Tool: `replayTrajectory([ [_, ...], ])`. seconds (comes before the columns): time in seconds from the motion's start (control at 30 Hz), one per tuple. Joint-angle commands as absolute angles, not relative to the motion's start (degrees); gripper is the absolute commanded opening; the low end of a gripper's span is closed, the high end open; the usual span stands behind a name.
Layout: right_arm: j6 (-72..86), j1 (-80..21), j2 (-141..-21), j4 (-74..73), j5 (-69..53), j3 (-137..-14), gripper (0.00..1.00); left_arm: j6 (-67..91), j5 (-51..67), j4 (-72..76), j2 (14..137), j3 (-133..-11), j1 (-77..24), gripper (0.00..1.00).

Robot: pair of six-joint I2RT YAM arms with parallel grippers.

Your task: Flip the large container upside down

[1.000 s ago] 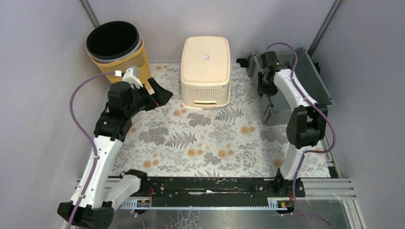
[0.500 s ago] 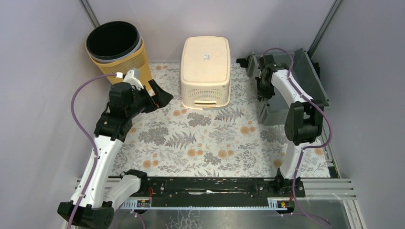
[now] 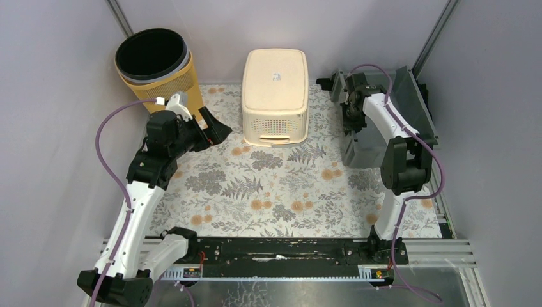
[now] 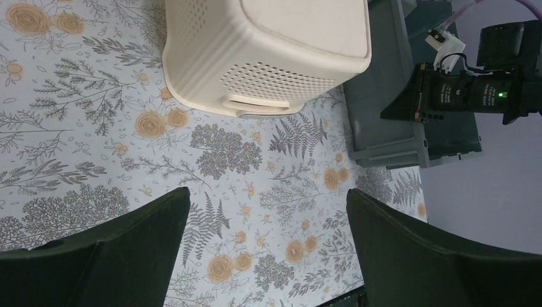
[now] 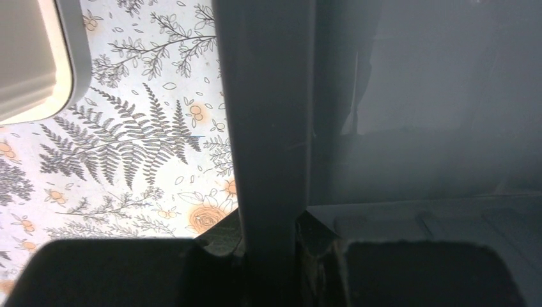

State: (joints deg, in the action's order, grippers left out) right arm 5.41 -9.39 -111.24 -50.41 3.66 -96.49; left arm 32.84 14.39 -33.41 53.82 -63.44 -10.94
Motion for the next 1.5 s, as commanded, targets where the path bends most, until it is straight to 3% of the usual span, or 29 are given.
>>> replayTrajectory([
  [0.0, 10.8, -9.5, -103.8, -48.4, -0.3, -98.0, 0.0, 32.2, 14.9, -32.3, 53.6, -62.7, -11.3, 1.0],
  [0.5, 14.2, -7.0, -93.0, -47.1, -11.7, -104.7, 0.0, 31.8, 14.2, -32.5, 53.1, -62.6, -11.2, 1.0],
  [0.9, 15.4, -6.0, -91.3, -48.6, -23.9, -110.4, 0.0, 32.8, 14.3, -30.0, 53.2, -59.9, -11.2, 1.0],
  [1.27, 22.5, 1.7, -87.5, -36.9, -44.5, -101.0, 0.0, 33.0, 13.7, -29.9, 52.6, -58.8, -11.2, 1.0],
  [1.47, 33.4, 4.1, -87.5, -19.4, -56.3, -92.1, 0.0, 33.2, 13.8, -29.8, 52.5, -58.6, -11.2, 1.0],
])
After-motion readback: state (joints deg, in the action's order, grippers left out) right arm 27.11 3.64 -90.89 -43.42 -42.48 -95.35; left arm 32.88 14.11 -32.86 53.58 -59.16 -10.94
